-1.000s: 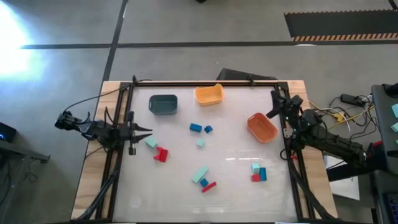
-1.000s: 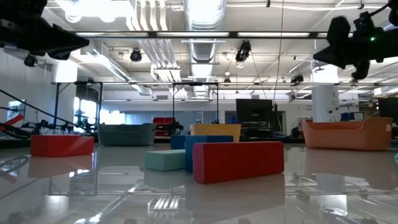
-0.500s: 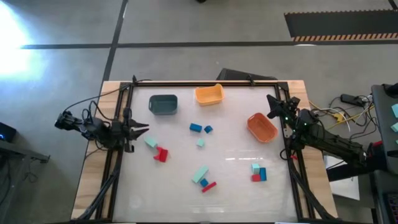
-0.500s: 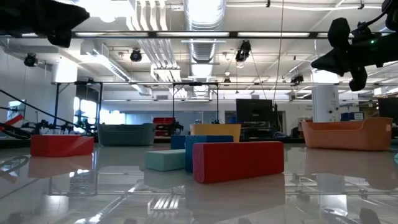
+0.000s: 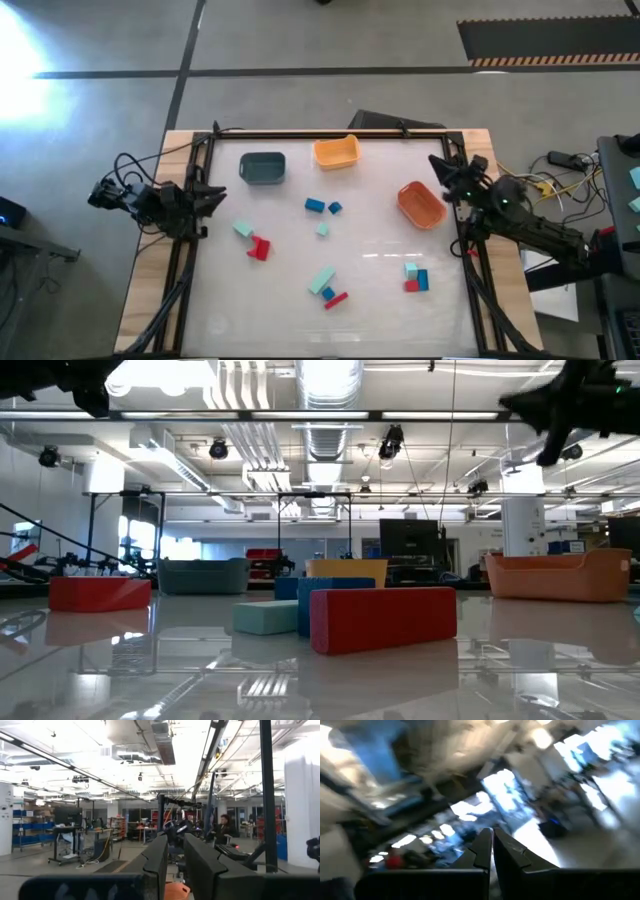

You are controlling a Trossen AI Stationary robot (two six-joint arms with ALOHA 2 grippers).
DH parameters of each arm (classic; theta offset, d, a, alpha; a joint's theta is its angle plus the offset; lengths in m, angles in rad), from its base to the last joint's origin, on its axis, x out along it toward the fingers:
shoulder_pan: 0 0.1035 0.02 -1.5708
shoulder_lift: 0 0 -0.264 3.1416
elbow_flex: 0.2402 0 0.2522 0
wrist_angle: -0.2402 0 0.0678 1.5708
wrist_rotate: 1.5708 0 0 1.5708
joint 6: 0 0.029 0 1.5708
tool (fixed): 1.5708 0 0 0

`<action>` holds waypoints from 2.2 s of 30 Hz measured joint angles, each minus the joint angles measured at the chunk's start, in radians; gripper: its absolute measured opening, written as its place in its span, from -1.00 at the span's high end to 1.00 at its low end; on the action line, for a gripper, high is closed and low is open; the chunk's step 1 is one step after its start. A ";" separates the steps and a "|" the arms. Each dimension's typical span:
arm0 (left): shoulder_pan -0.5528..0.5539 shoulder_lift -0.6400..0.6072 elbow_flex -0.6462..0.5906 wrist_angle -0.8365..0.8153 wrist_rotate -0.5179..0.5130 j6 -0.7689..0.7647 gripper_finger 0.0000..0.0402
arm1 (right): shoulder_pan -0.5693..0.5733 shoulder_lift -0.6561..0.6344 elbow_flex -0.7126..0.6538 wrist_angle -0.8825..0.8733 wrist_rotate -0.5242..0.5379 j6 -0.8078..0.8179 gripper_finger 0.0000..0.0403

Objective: Sort & place blocks by color
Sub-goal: Put the blue block into the orange bin

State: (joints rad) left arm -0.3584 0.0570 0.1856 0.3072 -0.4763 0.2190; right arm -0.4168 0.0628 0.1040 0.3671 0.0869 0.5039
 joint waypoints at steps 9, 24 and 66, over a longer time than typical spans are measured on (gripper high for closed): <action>0.000 0.005 -0.001 0.038 -0.001 0.004 0.76 | 0.000 0.065 0.000 0.165 -0.054 -0.054 0.95; 0.000 0.005 -0.001 0.037 -0.011 0.006 0.76 | 0.000 0.459 0.183 0.193 -0.053 -0.192 0.95; 0.000 0.005 -0.001 0.036 -0.012 0.007 0.76 | 0.203 1.316 0.767 -0.094 -0.007 -0.478 0.95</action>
State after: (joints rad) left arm -0.3580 0.0620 0.1848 0.3434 -0.4881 0.2256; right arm -0.2138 1.3788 0.8706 0.2735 0.0799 0.0257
